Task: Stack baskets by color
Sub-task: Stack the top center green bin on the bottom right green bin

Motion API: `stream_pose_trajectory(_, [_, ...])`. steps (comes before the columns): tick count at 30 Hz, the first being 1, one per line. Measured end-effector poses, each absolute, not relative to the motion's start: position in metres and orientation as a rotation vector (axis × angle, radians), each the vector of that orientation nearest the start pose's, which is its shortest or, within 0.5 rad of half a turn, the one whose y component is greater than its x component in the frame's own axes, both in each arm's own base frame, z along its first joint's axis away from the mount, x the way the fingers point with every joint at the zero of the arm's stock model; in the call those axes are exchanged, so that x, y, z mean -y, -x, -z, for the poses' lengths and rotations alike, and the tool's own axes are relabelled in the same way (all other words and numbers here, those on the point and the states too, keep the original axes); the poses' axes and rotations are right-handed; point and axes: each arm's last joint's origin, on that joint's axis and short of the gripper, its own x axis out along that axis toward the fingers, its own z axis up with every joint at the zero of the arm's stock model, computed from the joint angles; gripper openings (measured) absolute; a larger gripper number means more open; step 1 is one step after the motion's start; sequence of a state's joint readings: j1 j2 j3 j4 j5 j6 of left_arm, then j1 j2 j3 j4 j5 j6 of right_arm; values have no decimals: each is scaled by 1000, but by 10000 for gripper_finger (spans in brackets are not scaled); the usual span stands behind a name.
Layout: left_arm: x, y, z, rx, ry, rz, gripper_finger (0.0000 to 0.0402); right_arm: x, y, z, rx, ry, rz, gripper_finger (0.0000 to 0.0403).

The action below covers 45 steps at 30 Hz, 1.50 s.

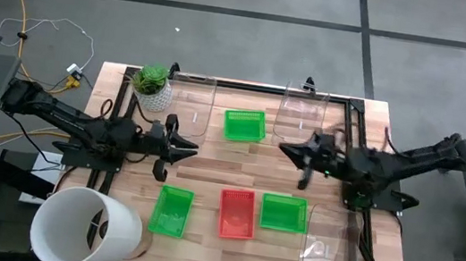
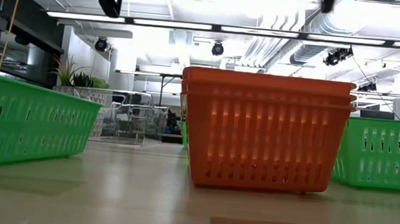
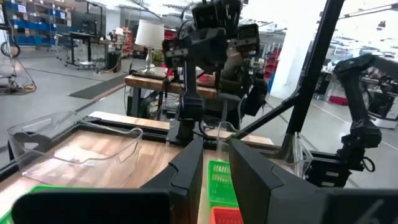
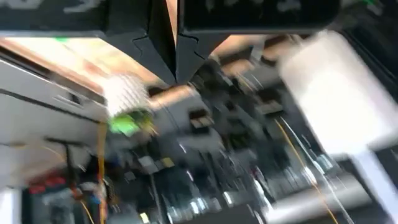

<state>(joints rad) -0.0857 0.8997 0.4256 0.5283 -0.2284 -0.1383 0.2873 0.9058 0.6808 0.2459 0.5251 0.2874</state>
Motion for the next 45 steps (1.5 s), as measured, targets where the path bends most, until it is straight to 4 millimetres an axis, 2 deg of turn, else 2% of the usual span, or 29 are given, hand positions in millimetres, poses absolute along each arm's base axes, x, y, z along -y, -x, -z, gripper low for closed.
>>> stream_pose_trajectory(6, [11, -194, -262, 90, 203, -118, 67, -22, -245, -330, -284, -205, 241, 0])
stream_pose_trajectory(10, [11, -191, -265, 106, 246, -89, 67, -5, -277, -324, -496, -159, 182, 6])
stream_pose_trajectory(15, [11, -189, -266, 116, 247, -77, 67, 21, -310, -302, -752, -102, 119, 47])
stream_pose_trajectory(19, [11, -189, -268, 134, 249, -80, 67, 39, -332, -271, -929, -25, 101, 102])
stream_pose_trajectory(24, [11, -189, -269, 142, 251, -83, 67, 53, -355, -232, -1040, 117, 62, 147])
stream_pose_trajectory(31, [11, -189, -269, 142, 251, -91, 67, 74, -372, -190, -1126, 211, 144, 158])
stream_pose_trajectory(45, [9, -188, -269, 144, 243, -134, 67, 100, -375, -168, -1146, 157, 130, 157])
